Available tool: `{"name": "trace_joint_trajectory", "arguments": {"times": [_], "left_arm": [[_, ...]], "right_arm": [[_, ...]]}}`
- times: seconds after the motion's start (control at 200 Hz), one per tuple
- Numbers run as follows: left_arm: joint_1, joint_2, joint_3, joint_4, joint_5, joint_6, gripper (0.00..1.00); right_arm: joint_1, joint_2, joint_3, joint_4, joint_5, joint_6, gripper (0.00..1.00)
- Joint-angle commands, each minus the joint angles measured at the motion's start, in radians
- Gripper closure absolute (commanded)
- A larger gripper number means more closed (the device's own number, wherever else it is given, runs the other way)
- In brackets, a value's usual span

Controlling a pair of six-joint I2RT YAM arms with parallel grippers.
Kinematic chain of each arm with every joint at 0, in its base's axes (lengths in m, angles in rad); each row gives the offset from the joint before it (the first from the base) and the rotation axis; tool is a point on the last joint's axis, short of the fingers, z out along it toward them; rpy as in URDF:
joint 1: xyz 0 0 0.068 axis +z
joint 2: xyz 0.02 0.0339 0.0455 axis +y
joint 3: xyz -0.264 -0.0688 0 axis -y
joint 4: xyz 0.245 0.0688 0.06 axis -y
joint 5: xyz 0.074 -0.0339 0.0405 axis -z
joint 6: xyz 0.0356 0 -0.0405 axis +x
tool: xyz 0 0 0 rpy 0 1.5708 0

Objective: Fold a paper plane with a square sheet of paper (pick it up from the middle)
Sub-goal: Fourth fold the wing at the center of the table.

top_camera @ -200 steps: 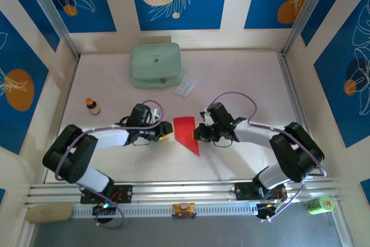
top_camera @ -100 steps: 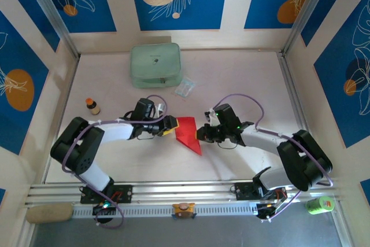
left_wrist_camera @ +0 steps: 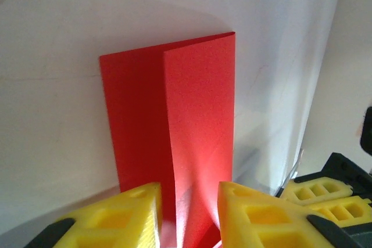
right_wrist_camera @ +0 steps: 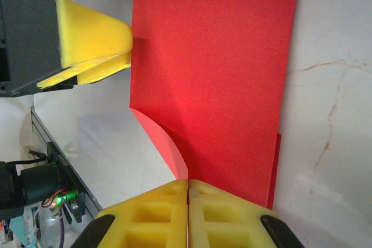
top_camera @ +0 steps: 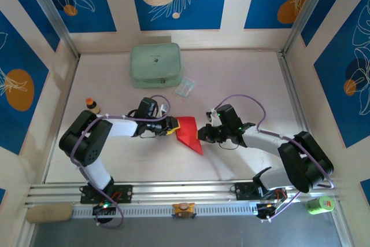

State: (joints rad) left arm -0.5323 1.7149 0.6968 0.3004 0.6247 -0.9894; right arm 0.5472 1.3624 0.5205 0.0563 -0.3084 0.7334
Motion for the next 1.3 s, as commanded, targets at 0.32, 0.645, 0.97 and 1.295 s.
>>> {"name": "trace_joint_trajectory", "arguments": {"times": [0.32,0.645,0.97,1.295], "left_arm": [[-0.006,-0.021,-0.032,0.101,0.008,-0.062,0.93],[-0.009,-0.143,-0.087,0.033,-0.104,-0.094,0.96],[-0.015,-0.141,-0.07,0.019,-0.076,-0.087,0.91],[-0.018,-0.109,-0.056,0.063,-0.022,-0.092,0.84]], "right_arm": [[0.002,-0.04,0.004,-0.098,0.088,-0.009,0.8],[0.052,-0.244,-0.001,-0.235,0.376,-0.074,0.63],[0.015,-0.349,-0.018,-0.243,0.555,-0.04,0.65],[0.059,-0.266,-0.04,-0.118,0.361,-0.11,0.69]]}}
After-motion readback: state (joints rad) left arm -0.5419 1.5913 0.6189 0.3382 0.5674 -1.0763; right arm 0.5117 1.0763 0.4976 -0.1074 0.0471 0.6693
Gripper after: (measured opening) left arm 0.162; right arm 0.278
